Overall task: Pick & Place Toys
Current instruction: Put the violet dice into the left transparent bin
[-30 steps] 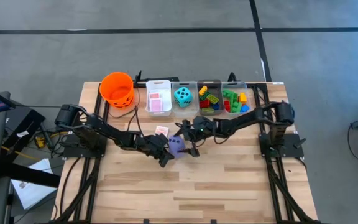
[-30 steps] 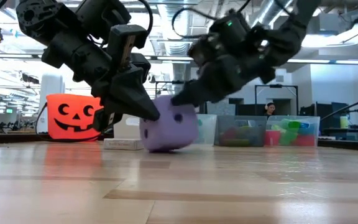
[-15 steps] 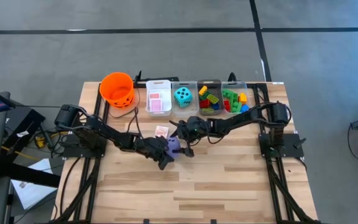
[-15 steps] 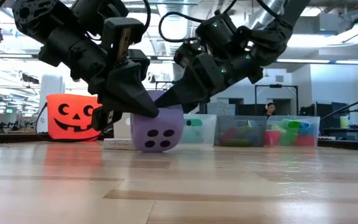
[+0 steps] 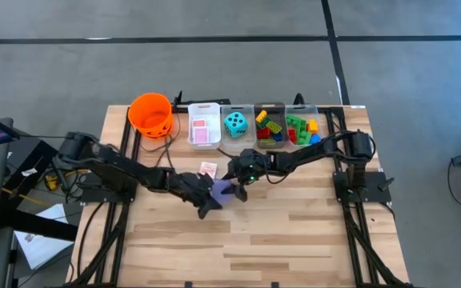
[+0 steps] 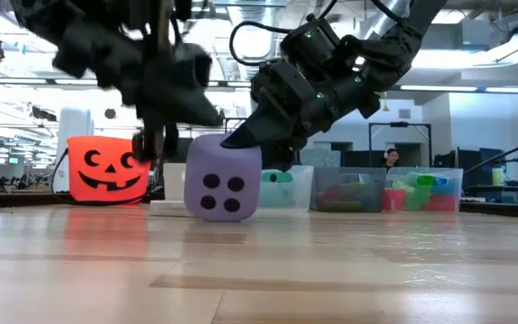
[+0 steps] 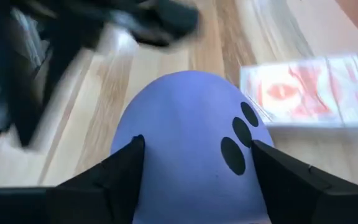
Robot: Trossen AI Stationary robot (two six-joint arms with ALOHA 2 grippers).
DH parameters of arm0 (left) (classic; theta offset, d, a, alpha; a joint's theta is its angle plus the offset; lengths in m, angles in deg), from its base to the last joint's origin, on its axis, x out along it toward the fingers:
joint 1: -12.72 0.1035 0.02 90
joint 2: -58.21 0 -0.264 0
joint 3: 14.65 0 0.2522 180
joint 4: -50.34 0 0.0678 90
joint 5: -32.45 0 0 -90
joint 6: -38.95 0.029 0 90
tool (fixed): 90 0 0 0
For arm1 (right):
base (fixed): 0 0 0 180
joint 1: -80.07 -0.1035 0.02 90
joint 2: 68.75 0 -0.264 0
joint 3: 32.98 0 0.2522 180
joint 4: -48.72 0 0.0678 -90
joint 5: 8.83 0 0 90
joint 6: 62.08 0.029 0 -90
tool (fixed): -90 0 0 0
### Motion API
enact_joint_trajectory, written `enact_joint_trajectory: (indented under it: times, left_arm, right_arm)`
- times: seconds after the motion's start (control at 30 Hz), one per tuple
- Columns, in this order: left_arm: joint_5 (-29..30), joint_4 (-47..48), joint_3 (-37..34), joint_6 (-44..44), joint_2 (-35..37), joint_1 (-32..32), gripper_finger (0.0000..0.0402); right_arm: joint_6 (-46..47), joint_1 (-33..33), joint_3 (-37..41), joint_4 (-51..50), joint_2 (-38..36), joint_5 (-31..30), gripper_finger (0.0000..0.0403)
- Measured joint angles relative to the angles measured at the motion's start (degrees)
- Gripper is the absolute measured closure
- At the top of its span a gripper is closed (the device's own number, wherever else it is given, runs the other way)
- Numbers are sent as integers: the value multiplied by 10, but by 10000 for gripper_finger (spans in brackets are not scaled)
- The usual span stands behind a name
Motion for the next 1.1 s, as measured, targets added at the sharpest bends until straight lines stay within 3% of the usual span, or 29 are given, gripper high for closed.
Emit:
enact_joint_trajectory:
  times: [0.13,0.2,0.43,0.57,0.77,0.97,1.1]
  left_arm:
    - [0,49,0,21,95,4,401]
    - [1,81,0,30,153,7,401]
    - [64,146,0,52,354,7,401]
    - [99,174,0,64,429,7,401]
    - [123,176,0,79,462,7,402]
    - [132,179,0,76,444,7,402]
    - [171,180,0,49,432,7,401]
  right_arm:
    - [37,13,4,-22,-30,0,188]
    - [48,24,6,-42,-57,-15,190]
    - [86,92,2,-82,-189,-120,196]
    - [88,135,1,-130,-245,-185,196]
    - [53,214,2,-173,-251,-205,199]
    - [10,244,3,-204,-217,-129,198]
    - [-31,239,0,-187,-177,-99,198]
